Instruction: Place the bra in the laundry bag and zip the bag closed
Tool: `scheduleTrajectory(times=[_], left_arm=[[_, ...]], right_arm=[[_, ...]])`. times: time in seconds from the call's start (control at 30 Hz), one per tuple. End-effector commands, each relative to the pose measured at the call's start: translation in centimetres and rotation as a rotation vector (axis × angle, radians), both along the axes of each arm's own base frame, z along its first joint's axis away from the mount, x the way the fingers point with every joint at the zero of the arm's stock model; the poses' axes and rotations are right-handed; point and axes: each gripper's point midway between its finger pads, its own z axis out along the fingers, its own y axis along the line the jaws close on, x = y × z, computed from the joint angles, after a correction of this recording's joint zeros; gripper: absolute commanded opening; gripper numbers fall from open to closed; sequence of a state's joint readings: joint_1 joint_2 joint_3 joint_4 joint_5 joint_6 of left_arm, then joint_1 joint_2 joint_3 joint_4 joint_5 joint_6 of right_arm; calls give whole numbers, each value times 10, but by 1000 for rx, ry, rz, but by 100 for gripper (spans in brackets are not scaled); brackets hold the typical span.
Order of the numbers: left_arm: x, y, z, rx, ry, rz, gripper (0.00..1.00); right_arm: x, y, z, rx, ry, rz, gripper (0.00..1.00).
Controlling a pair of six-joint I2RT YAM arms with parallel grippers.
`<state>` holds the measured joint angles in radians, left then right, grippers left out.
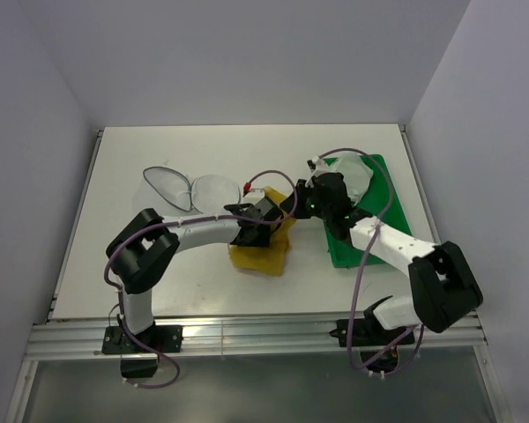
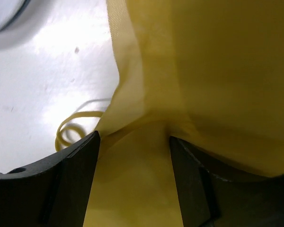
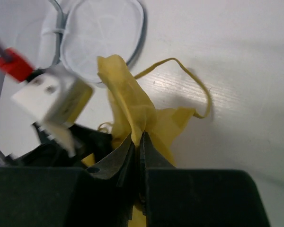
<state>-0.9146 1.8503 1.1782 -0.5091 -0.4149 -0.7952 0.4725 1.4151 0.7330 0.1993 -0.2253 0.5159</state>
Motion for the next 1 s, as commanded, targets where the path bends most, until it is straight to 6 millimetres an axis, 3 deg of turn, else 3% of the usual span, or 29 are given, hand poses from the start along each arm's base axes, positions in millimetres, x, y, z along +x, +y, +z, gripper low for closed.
scheduleTrajectory(times=[0.0, 0.03, 0.13, 0.3, 0.47, 0.57, 0.67, 0.83, 0.87, 0.9, 0.97], left_arm=[[25, -14, 7, -11, -27, -20, 68], [28, -18, 5, -17, -17, -27, 67], [43, -32, 13, -58, -29, -32, 66], [59, -48, 26, -107, -55, -49, 66], [76, -48, 35, -149, -63, -57, 65], [77, -44, 47, -170, -75, -63, 67], [73, -45, 62, -212, -87, -70, 70], [60, -28, 83, -244, -103, -32, 72], [56, -19, 82, -233, -103, -17, 73], [54, -13, 96, -250, -127, -6, 73], [46, 11, 91, -220, -117, 47, 72]], right_arm=[[3, -15, 28, -25, -73, -35, 9], [1, -17, 38, -18, -102, -42, 9], [-5, -27, 41, -25, -140, -66, 11], [-21, -28, 26, -42, -160, -61, 11], [-21, -39, 13, -108, -181, -156, 10], [-20, -52, 2, -153, -163, -229, 8], [-19, -60, 4, -178, -182, -274, 8], [-18, -67, 13, -226, -230, -325, 8], [-18, -66, 15, -229, -237, -326, 8], [-17, -66, 16, -229, -241, -327, 8], [-18, -67, 15, -238, -238, -329, 8]])
